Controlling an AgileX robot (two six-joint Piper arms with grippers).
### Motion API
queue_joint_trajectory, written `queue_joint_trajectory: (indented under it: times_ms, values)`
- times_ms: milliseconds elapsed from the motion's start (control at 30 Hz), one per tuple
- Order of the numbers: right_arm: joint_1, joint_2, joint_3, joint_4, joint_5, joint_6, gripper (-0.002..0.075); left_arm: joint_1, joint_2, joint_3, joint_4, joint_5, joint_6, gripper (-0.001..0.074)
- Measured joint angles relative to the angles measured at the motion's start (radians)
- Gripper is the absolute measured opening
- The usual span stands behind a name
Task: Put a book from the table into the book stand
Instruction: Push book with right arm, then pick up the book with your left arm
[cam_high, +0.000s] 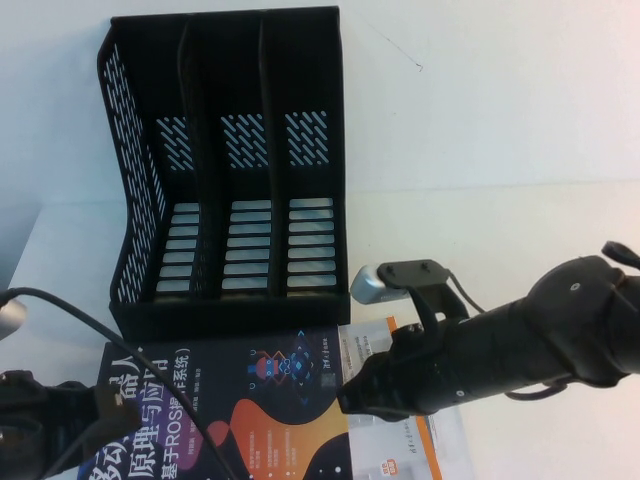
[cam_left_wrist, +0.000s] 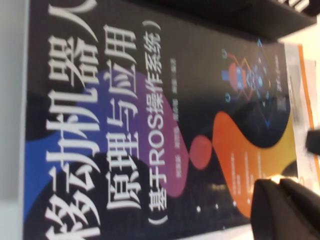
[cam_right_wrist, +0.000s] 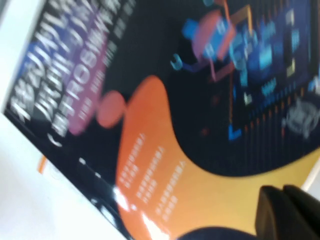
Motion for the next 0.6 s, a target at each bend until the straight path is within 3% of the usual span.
queue_joint_trajectory:
  times_ms: [367, 467, 600]
  values:
    - [-0.028, -0.340, 0.000, -0.212, -0.007, 0.145, 0.0005, 0.022, 0.000, -0.060, -0.097, 0.188, 0.114, -0.0003]
    - [-0.077, -0.447, 0.000, -0.296, 0.041, 0.218, 0.0005, 0.109, 0.000, -0.080, -0.167, 0.252, 0.174, -0.0003]
    - [-0.160, -0.576, 0.000, -0.413, 0.137, 0.322, 0.0005, 0.306, 0.000, -0.096, -0.189, 0.344, 0.242, -0.0003]
